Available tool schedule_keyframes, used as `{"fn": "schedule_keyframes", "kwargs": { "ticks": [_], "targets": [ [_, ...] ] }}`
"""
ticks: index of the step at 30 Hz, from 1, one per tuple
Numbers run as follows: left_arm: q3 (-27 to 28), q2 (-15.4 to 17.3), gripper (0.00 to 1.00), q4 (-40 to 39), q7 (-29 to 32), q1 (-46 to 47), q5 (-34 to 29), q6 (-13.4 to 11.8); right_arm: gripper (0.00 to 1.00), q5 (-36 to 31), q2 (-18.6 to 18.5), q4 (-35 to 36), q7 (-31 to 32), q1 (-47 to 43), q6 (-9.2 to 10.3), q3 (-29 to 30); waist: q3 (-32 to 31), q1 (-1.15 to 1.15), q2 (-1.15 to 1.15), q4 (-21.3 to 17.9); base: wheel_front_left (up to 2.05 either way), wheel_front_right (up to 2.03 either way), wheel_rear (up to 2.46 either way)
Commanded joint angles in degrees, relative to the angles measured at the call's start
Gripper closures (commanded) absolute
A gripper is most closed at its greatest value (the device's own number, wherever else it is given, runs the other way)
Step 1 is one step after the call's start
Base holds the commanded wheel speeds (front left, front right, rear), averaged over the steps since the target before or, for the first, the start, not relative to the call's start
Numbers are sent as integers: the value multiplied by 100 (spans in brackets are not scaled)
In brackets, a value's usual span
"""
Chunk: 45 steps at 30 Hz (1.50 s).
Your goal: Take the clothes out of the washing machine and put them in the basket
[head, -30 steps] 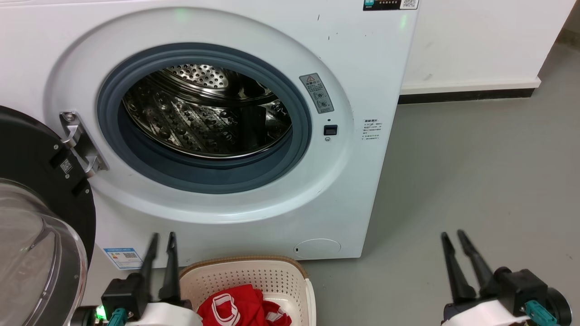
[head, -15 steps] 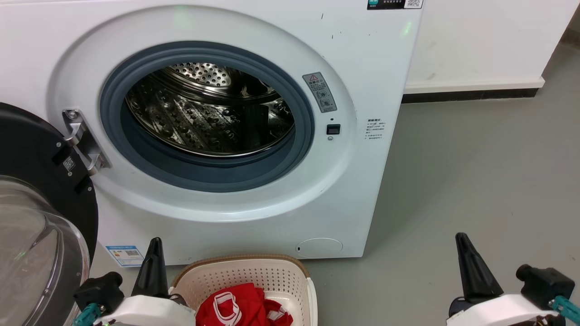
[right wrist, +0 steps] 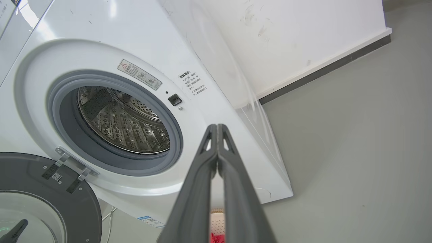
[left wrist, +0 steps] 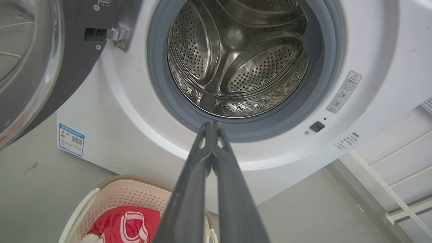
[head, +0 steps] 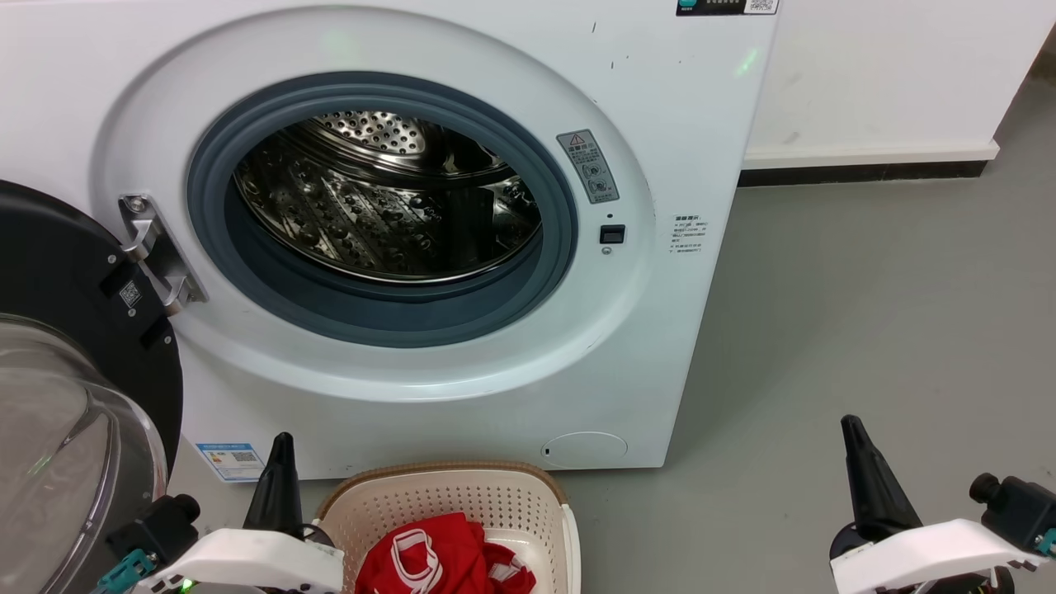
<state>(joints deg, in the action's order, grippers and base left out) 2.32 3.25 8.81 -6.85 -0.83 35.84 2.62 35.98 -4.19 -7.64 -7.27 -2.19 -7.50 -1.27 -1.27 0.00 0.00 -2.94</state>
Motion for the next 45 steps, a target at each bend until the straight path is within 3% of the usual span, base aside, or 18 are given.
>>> {"fn": "schedule_keyframes", "kwargs": {
  "ticks": [1, 45],
  "targets": [
    [31, 17, 100, -51, 32, 177, 163, 37, 100, 178, -44, 48, 19, 191, 0, 18, 1, 0, 0, 3, 0, 0, 0],
    [264, -13, 100, 276, 784, 512, 3297, 300, 100, 3455, -90, -329, 645, 573, 0, 265, 68, 0, 0, 138, 0, 0, 0]
  ]
}}
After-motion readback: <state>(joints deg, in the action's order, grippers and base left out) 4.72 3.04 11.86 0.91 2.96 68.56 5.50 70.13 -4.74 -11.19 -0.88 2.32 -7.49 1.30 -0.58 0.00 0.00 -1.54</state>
